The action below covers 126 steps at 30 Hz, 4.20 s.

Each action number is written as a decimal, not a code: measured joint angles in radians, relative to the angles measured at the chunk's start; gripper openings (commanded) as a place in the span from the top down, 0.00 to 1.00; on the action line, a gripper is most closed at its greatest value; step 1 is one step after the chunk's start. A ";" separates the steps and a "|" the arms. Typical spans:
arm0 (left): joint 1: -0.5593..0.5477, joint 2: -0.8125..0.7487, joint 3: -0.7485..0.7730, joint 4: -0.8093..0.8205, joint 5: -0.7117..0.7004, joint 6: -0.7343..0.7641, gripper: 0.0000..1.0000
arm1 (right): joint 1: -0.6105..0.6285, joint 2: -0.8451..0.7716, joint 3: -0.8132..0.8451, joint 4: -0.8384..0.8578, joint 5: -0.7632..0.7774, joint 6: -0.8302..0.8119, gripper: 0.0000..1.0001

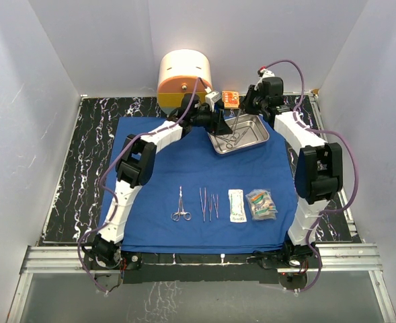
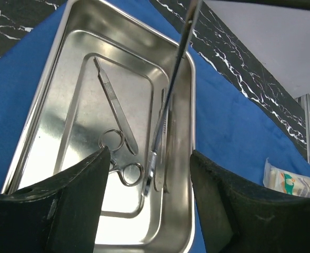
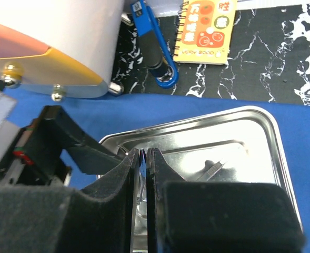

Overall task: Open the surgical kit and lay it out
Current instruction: Place the medical item in the surgical kit.

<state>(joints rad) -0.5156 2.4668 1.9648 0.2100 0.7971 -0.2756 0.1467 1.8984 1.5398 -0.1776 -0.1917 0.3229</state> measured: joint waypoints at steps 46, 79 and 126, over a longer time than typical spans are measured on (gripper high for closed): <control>-0.037 0.080 0.111 0.043 0.011 -0.035 0.66 | 0.011 -0.065 -0.065 0.022 -0.121 -0.005 1.00; -0.040 0.070 0.107 0.049 0.042 -0.035 1.00 | 0.017 -0.065 -0.084 0.021 -0.085 -0.045 1.00; 0.149 -1.407 -1.508 -0.241 -0.071 -0.330 1.00 | 0.002 -0.430 -0.148 -0.294 -0.281 -0.330 0.12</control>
<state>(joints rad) -0.3668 1.0599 0.4568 -0.0315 0.7258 -0.6060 0.1486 1.4681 1.3918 -0.4713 -0.4728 -0.0071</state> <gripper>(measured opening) 0.032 0.875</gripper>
